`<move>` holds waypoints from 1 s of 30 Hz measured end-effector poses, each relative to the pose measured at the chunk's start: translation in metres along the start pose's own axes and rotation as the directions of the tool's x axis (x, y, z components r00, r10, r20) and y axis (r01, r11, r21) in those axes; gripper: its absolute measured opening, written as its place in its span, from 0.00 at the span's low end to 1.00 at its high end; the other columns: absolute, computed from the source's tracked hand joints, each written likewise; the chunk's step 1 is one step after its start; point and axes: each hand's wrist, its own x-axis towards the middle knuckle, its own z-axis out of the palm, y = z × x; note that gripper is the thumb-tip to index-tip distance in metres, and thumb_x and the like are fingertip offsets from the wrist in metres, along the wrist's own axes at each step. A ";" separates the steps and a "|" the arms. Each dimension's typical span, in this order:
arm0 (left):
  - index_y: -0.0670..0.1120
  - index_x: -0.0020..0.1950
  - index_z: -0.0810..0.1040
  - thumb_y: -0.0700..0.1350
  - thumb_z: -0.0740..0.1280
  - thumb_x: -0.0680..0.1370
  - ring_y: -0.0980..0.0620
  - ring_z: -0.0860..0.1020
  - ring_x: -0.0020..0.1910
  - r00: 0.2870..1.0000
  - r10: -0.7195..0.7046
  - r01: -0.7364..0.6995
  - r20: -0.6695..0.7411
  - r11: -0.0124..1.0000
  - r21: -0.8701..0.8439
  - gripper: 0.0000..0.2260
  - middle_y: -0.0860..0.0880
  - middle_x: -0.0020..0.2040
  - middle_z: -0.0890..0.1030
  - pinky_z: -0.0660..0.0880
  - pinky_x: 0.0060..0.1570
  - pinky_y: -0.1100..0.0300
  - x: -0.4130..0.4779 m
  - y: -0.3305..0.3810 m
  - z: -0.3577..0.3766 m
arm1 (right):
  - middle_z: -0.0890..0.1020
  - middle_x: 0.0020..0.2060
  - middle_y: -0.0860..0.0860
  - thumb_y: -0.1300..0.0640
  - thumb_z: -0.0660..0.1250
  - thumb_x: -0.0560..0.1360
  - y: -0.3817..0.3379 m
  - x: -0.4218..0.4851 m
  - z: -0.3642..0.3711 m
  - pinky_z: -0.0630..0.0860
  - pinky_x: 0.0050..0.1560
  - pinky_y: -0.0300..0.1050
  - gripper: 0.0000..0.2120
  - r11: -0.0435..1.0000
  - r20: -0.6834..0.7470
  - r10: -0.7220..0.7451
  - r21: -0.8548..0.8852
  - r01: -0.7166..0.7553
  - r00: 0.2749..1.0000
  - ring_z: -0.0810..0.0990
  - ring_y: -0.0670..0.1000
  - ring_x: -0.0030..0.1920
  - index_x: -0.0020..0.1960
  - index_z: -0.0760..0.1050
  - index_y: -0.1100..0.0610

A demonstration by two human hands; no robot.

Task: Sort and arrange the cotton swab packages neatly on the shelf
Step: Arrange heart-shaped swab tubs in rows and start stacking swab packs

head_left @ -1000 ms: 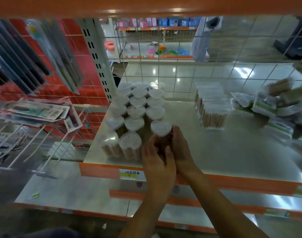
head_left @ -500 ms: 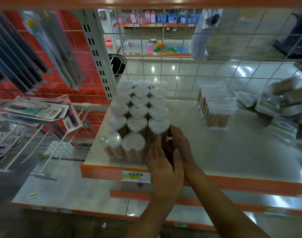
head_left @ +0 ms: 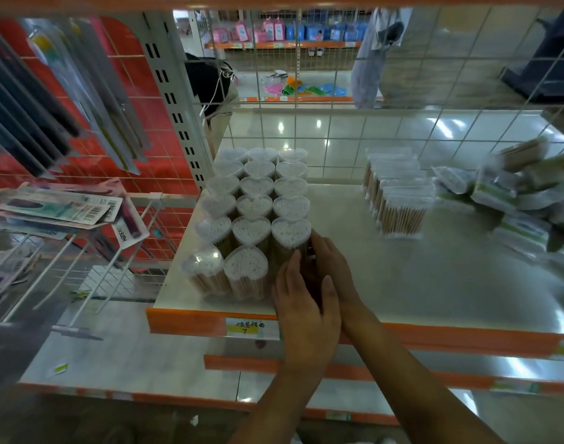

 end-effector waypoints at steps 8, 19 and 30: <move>0.44 0.70 0.68 0.58 0.55 0.77 0.57 0.66 0.64 1.000 0.026 -0.026 0.010 1.000 0.018 0.26 0.45 0.67 0.71 0.60 0.60 0.69 0.001 0.000 -0.003 | 0.77 0.55 0.59 0.42 0.54 0.70 -0.001 0.001 0.000 0.74 0.55 0.50 0.33 1.000 0.028 0.004 -0.021 -0.003 1.000 0.75 0.56 0.53 0.69 0.66 0.60; 0.42 0.68 0.70 0.55 0.56 0.78 0.54 0.68 0.64 0.999 0.047 -0.048 0.017 0.998 0.046 0.24 0.43 0.65 0.73 0.59 0.60 0.72 0.000 0.001 -0.005 | 0.74 0.60 0.58 0.58 0.61 0.78 0.002 0.004 -0.002 0.65 0.53 0.37 0.22 0.995 0.071 0.027 -0.099 -0.020 0.997 0.72 0.55 0.58 0.71 0.63 0.59; 0.42 0.65 0.72 0.59 0.57 0.77 0.58 0.69 0.57 0.986 0.099 -0.105 0.136 0.994 0.039 0.25 0.45 0.60 0.75 0.60 0.56 0.79 -0.003 0.021 0.000 | 0.72 0.64 0.59 0.56 0.67 0.75 0.013 -0.011 -0.031 0.70 0.63 0.49 0.27 0.992 0.002 0.121 -0.034 -0.121 0.993 0.72 0.56 0.63 0.71 0.64 0.61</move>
